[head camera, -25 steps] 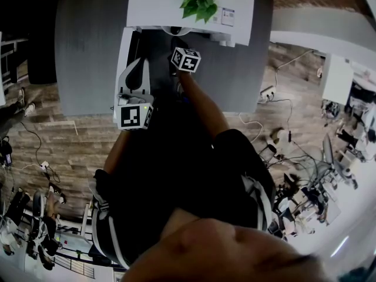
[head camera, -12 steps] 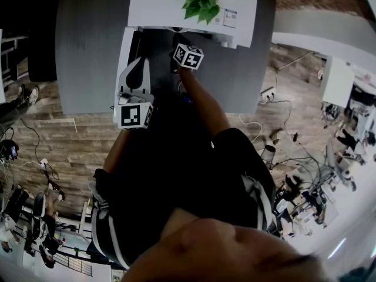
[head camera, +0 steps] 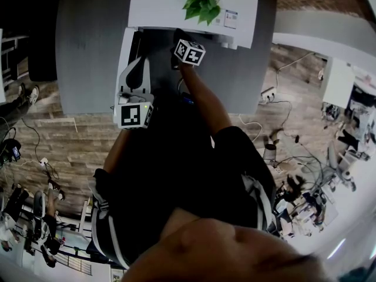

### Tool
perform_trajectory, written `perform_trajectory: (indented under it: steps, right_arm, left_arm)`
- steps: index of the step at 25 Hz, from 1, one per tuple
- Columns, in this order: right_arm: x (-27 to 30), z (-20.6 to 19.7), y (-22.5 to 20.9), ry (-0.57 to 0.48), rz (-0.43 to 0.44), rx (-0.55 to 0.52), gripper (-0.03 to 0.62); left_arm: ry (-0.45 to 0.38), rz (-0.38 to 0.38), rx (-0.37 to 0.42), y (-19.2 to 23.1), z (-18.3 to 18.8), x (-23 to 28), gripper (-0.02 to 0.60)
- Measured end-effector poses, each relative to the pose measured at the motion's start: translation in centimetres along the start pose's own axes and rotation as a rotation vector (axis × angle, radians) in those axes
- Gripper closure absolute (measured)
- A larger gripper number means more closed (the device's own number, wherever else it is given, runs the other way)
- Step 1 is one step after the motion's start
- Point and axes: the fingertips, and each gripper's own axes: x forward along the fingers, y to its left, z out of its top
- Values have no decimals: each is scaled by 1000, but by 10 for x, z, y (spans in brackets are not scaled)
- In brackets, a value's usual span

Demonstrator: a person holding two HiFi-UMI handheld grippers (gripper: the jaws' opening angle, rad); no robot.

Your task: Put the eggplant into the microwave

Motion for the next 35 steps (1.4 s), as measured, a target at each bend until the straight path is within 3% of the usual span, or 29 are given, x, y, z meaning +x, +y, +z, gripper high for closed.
perform_trajectory:
  steps: [17, 35]
  right_arm:
    - [5, 9, -3, -3, -1, 10, 562]
    - [-55, -12, -1, -31, 28, 32, 562]
  left_arm:
    - [2, -2, 10, -2, -1, -1, 545]
    - [-64, -29, 43, -44, 18, -40, 545]
